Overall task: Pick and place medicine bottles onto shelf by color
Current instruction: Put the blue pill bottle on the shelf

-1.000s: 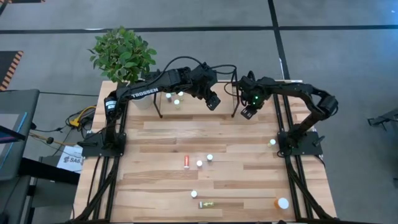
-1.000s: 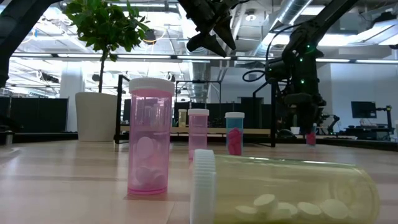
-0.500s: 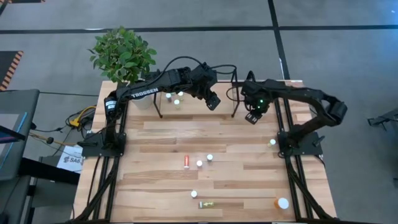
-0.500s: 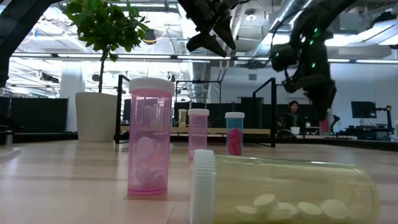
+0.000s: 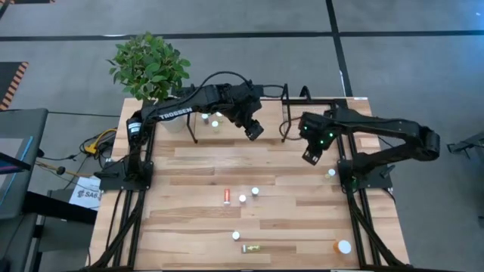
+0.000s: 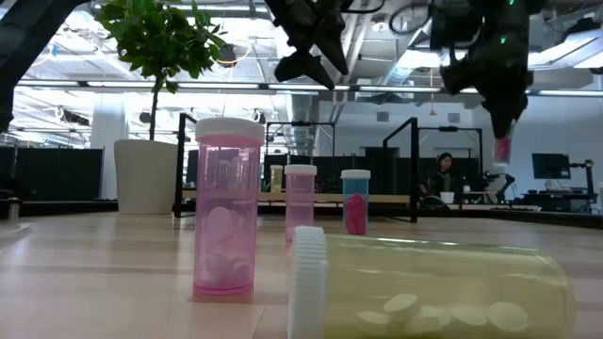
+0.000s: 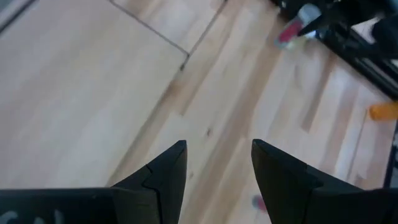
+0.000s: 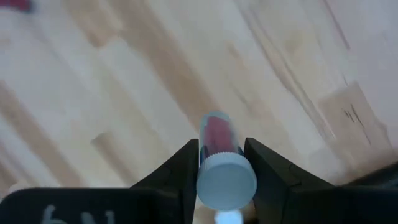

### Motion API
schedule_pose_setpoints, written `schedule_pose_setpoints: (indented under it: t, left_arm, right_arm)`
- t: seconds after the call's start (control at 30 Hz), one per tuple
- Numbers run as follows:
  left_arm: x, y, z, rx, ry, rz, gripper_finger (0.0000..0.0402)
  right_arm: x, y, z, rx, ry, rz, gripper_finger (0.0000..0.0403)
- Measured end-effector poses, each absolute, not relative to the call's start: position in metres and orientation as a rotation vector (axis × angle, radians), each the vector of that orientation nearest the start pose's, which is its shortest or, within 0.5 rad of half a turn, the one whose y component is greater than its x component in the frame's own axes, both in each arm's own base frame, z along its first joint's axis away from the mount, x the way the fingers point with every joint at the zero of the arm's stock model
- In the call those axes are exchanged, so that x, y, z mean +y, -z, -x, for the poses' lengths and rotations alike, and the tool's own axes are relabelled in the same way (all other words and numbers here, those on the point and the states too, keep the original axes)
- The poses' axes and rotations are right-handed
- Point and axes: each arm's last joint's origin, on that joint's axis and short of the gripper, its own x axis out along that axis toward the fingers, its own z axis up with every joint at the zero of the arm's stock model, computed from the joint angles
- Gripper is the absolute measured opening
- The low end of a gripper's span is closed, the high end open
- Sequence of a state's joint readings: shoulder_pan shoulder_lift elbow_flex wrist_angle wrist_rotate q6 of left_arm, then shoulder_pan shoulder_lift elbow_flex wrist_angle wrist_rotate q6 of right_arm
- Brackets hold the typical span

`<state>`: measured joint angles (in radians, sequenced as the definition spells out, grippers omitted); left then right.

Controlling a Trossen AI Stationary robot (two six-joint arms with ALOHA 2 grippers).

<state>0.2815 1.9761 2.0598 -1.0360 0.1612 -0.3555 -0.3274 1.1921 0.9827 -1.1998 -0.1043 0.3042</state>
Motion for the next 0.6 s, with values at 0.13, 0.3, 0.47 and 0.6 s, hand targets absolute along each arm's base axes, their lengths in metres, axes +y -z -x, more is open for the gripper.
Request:
schedule_pose_setpoints:
  t: [0.13, 0.3, 0.47, 0.6]
  left_arm:
    - [0.097, -0.354, -0.393, 0.981, -0.271, 0.541, 0.0167]
    - [0.072, -0.368, -0.373, 1.049, -0.324, 0.53, 0.0167]
    - [0.046, -0.383, -0.354, 1.075, -0.409, 0.523, 0.0167]
    - [0.027, -0.39, -0.343, 1.089, -0.468, 0.508, 0.0167]
  right_arm:
    - [-0.039, -0.282, -0.194, 1.299, 0.311, -0.491, 0.0134]
    - [-0.023, -0.311, -0.213, 1.222, 0.242, -0.382, 0.0139]
    - [-0.023, -0.329, -0.242, 1.173, 0.199, -0.228, 0.0142]
    - [-0.03, -0.332, -0.266, 1.18, 0.167, -0.161, 0.0139]
